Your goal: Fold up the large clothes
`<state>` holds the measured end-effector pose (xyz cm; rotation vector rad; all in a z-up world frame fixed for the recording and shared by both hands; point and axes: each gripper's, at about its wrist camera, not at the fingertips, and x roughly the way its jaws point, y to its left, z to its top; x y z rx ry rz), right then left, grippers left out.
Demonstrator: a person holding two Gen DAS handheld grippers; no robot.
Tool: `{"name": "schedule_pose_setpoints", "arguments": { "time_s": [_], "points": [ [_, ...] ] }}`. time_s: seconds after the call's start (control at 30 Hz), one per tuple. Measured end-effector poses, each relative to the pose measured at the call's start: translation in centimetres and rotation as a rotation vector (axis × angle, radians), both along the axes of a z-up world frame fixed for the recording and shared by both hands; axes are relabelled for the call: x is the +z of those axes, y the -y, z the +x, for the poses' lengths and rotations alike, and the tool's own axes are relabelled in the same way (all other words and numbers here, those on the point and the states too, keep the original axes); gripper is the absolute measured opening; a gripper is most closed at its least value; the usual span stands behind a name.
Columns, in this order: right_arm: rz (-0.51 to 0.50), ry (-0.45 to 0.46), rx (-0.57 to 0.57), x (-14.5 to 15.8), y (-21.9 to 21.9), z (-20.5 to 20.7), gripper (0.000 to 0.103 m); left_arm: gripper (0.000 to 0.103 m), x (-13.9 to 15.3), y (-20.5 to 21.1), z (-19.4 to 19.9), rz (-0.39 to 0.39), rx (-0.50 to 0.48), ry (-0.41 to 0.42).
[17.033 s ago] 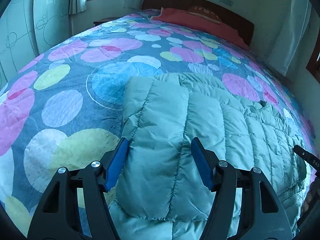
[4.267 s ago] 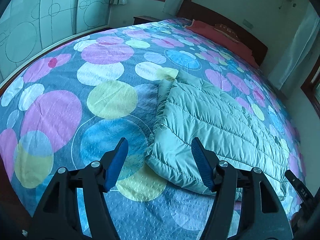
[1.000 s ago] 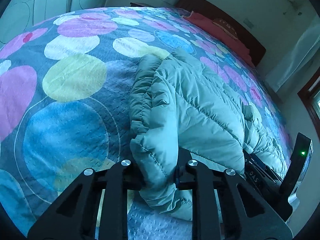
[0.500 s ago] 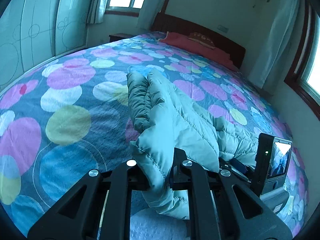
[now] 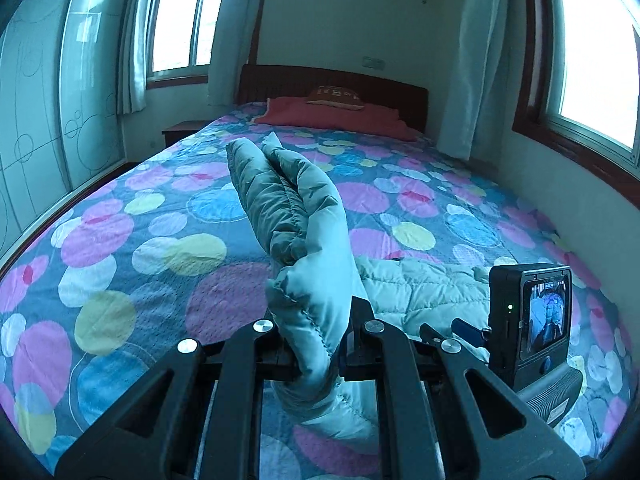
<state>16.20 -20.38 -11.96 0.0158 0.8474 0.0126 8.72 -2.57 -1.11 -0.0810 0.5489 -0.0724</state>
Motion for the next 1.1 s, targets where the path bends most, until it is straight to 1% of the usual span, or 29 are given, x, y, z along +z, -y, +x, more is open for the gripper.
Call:
{"name": "schedule_pose_setpoints", "arguments": {
  "time_s": [0.13,0.27,0.3,0.33,0.37,0.4,0.57,0.67,0.77,0.87,0.97,1.0,1.07,1.1],
  "points": [
    [-0.003,0.004,-0.057,0.7,4.3,-1.0,0.04,0.012,0.2,4.0,0.0,0.039,-0.077,0.009],
    [-0.011,0.003,-0.115,1.0,8.5,-2.2,0.04,0.012,-0.8,8.3,0.3,0.073,-0.159,-0.015],
    [-0.013,0.001,-0.132,1.0,9.6,-2.6,0.04,0.012,-1.3,9.4,0.4,0.087,-0.18,-0.025],
    [-0.015,-0.002,-0.147,1.0,10.6,-2.8,0.044,0.012,-1.8,10.5,0.5,0.101,-0.198,-0.035],
    [-0.014,-0.006,-0.165,0.8,11.8,-3.1,0.051,0.012,-2.5,11.4,0.5,0.114,-0.215,-0.047],
    [-0.014,-0.008,-0.182,0.7,12.6,-3.5,0.053,0.012,-3.1,12.3,0.5,0.127,-0.23,-0.06],
    [0.021,-0.03,-0.24,-0.3,16.4,-4.9,0.053,0.012,-6.8,15.6,0.6,0.164,-0.289,-0.133],
    [0.032,-0.041,-0.257,-1.0,17.7,-5.4,0.053,0.012,-8.5,16.9,0.6,0.164,-0.306,-0.176],
    [0.049,-0.048,-0.271,-1.6,18.5,-5.9,0.053,0.012,-10.1,18.3,0.5,0.201,-0.324,-0.181],
    [0.066,-0.054,-0.284,-2.0,19.2,-6.2,0.053,0.012,-10.7,19.1,0.3,0.225,-0.34,-0.179],
    [0.084,-0.054,-0.292,-2.1,19.7,-6.5,0.053,0.012,-10.3,18.8,0.2,0.197,-0.347,-0.183],
    [0.086,-0.052,-0.293,-2.0,19.7,-6.6,0.053,0.014,-10.0,18.7,0.1,0.191,-0.348,-0.182],
    [0.093,-0.047,-0.294,-1.8,19.8,-6.7,0.053,0.022,-9.5,18.2,-0.4,0.18,-0.356,-0.176],
    [0.096,-0.045,-0.294,-1.6,19.7,-6.7,0.053,0.028,-9.1,18.0,-0.8,0.165,-0.369,-0.17]
  ]
}}
